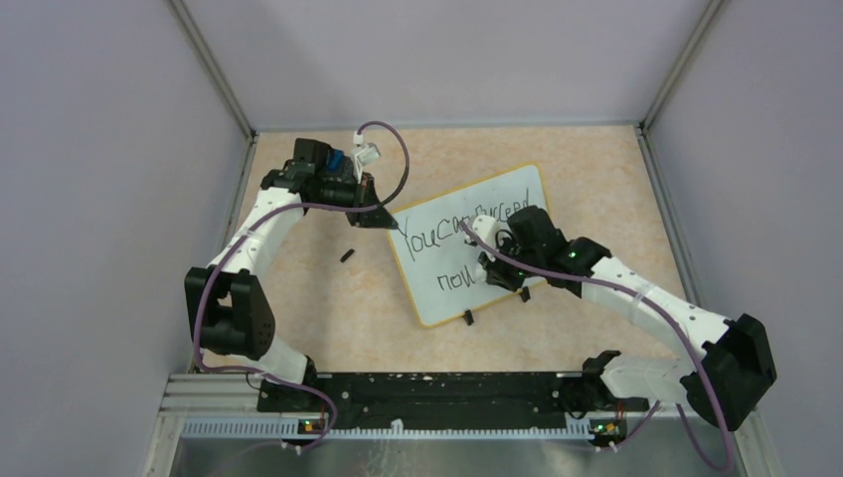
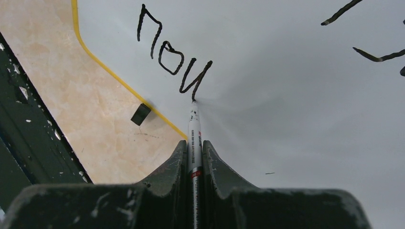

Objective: Write a sentence on the whiteboard

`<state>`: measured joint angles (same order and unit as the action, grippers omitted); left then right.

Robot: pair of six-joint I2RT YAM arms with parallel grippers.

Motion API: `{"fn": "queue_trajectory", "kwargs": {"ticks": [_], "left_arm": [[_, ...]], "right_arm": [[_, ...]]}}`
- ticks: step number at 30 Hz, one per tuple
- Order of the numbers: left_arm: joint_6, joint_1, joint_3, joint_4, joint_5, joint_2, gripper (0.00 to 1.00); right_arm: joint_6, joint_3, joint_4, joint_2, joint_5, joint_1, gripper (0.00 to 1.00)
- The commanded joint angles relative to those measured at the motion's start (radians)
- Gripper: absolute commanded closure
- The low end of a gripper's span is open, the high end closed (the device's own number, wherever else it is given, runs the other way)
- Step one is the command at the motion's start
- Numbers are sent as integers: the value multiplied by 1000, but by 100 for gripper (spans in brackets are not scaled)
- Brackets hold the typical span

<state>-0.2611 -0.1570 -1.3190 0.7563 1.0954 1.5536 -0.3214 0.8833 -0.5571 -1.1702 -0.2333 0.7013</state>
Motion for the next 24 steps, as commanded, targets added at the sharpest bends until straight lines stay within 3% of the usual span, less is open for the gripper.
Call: {"fn": "queue_trajectory", "kwargs": {"ticks": [1,14,24], "left_arm": [[-67,-18,29,21,-40,0,100],[-64,-18,31,19,-40,-1,100],[-64,-18,28,18,-35,5,100]], "right_arm": [[-18,45,36,11,63,-33,100],[3,134,29,-5,31,-65,100],[-95,108,-112,82,-98,-64,100]]}}
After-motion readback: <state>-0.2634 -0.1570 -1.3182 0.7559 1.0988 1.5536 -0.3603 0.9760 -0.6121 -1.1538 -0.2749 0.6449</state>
